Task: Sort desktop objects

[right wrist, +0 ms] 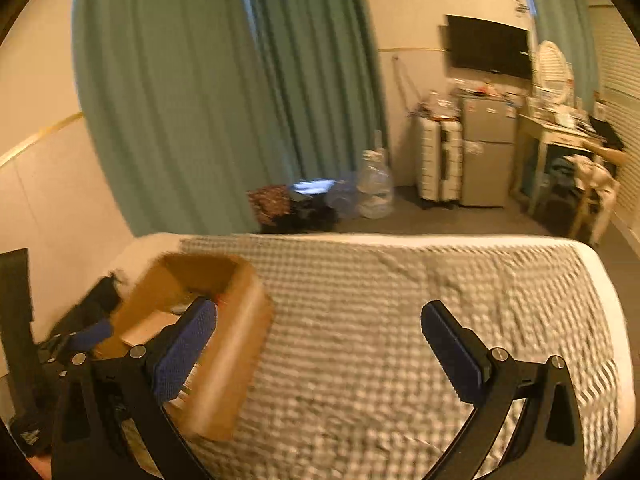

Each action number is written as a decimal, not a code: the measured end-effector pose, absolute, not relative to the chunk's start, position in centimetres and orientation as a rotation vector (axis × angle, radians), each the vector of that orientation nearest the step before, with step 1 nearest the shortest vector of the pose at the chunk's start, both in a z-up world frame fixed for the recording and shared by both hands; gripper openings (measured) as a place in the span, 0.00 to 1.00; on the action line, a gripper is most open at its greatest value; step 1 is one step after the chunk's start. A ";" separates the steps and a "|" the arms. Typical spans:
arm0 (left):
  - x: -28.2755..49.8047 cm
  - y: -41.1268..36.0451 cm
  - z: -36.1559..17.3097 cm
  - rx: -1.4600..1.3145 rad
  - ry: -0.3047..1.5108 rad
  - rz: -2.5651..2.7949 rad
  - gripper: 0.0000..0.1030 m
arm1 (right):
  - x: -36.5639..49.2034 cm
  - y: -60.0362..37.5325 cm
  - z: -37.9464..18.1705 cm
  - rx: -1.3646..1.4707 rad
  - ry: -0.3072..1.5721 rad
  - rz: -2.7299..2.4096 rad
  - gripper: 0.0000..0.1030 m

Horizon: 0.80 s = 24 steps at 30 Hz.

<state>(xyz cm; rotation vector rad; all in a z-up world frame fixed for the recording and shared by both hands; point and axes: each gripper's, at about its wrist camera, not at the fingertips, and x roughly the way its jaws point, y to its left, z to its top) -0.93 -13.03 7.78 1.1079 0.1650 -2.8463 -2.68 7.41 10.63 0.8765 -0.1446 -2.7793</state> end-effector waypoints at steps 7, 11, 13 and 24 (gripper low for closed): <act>0.6 -10.5 4.7 1.127 0.113 -2.805 1.00 | -1.0 12.4 5.6 1.031 -0.141 -2.852 1.00; 0.5 -10.2 4.3 1.142 0.114 -2.826 1.00 | -0.8 12.6 3.8 1.105 -0.104 -2.815 1.00; 0.5 -10.1 4.0 1.149 0.099 -2.819 1.00 | -1.0 12.4 3.5 1.112 -0.080 -2.806 1.00; 0.3 -9.7 3.4 1.165 0.074 -2.811 1.00 | -1.7 13.1 2.8 1.135 -0.130 -2.795 1.00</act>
